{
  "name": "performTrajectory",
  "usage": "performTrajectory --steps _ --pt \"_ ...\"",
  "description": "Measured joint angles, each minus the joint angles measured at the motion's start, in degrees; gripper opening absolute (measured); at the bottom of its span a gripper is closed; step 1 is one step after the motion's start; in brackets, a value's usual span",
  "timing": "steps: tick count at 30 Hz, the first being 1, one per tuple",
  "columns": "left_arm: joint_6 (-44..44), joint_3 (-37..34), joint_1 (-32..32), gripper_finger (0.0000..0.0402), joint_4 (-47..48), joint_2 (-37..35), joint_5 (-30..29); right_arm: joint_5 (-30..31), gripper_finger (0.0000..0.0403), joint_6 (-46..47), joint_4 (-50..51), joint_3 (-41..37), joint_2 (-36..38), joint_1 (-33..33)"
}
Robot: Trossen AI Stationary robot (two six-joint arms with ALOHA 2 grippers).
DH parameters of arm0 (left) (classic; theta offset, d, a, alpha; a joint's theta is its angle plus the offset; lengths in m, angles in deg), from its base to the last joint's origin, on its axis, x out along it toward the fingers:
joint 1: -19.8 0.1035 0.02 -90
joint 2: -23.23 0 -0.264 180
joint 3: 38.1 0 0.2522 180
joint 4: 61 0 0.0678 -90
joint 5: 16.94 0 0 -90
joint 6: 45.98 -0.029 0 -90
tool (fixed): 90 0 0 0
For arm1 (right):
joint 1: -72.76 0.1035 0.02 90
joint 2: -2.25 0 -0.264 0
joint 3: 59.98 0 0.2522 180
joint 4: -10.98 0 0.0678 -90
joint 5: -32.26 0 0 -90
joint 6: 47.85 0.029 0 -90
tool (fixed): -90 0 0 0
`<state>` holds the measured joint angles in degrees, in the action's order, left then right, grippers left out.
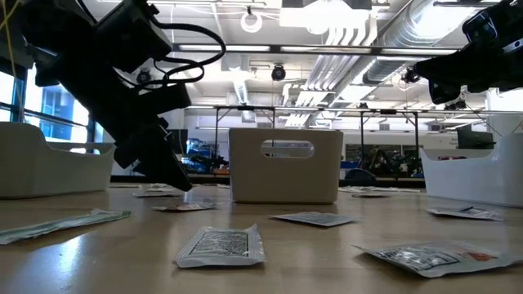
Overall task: Pick & Place First Aid Supplies
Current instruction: Put the ointment pack into the right gray bin
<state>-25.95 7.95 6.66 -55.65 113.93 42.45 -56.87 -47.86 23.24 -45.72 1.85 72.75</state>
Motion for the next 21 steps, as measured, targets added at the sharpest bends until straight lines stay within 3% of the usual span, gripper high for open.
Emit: performTrajectory --steps 8,21 --pt "3.8 0.0 0.0 0.0185 3.8 0.0 -0.1 0.0 0.0012 0.0 0.0 0.0 0.0 0.0" --pt "5.7 0.0 0.0 0.0032 5.6 -0.1 0.0 0.0 0.0012 0.0 0.0 0.0 0.0 0.0"
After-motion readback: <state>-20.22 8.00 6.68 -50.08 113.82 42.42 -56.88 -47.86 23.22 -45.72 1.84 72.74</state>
